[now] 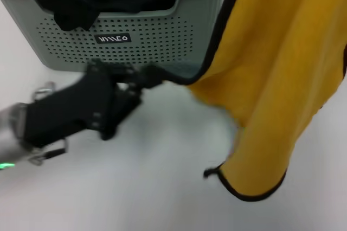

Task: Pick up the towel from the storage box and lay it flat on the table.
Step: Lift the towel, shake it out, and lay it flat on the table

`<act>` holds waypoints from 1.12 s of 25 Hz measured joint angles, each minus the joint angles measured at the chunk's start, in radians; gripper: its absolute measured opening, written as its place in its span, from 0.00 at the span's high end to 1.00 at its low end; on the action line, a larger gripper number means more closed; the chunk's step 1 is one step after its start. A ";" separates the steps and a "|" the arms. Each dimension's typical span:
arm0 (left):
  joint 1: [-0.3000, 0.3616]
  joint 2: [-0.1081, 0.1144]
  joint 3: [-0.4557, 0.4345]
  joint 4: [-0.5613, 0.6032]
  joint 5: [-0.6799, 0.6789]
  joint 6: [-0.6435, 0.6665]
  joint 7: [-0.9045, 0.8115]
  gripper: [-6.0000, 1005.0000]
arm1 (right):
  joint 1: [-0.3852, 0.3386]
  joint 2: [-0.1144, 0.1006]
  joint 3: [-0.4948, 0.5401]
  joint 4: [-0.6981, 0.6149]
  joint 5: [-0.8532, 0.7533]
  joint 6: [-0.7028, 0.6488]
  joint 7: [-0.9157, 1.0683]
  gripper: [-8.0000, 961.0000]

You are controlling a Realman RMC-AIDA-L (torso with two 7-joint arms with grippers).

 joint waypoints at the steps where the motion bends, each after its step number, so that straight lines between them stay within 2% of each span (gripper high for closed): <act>1: 0.005 0.014 -0.015 0.001 0.000 0.023 -0.030 0.98 | -0.008 0.013 -0.001 0.004 -0.025 -0.002 0.006 0.97; 4: 0.024 0.050 -0.042 0.025 -0.001 0.076 -0.115 0.98 | -0.036 0.055 -0.003 0.002 -0.105 -0.011 0.026 0.97; 6: 0.044 0.059 -0.047 0.073 -0.007 0.084 -0.172 0.98 | -0.054 0.065 -0.024 -0.004 -0.132 -0.016 0.037 0.97; 11: 0.126 0.056 -0.041 0.271 -0.038 0.087 -0.313 0.98 | -0.080 0.064 -0.074 -0.005 -0.140 -0.024 0.079 0.97; 15: 0.206 0.045 -0.006 0.429 -0.065 0.089 -0.406 0.98 | -0.147 0.066 -0.124 -0.048 -0.143 -0.030 0.086 0.97; 20: 0.338 0.046 0.073 0.589 -0.147 0.090 -0.452 0.98 | -0.272 0.067 -0.232 -0.136 -0.118 -0.033 0.091 0.97; 24: 0.436 0.057 0.128 0.665 -0.184 0.091 -0.457 0.98 | -0.364 0.065 -0.340 -0.162 -0.105 -0.032 0.064 0.97; 28: 0.483 0.053 0.132 0.665 -0.182 0.090 -0.452 0.98 | -0.405 0.064 -0.389 -0.090 -0.101 -0.038 0.027 0.97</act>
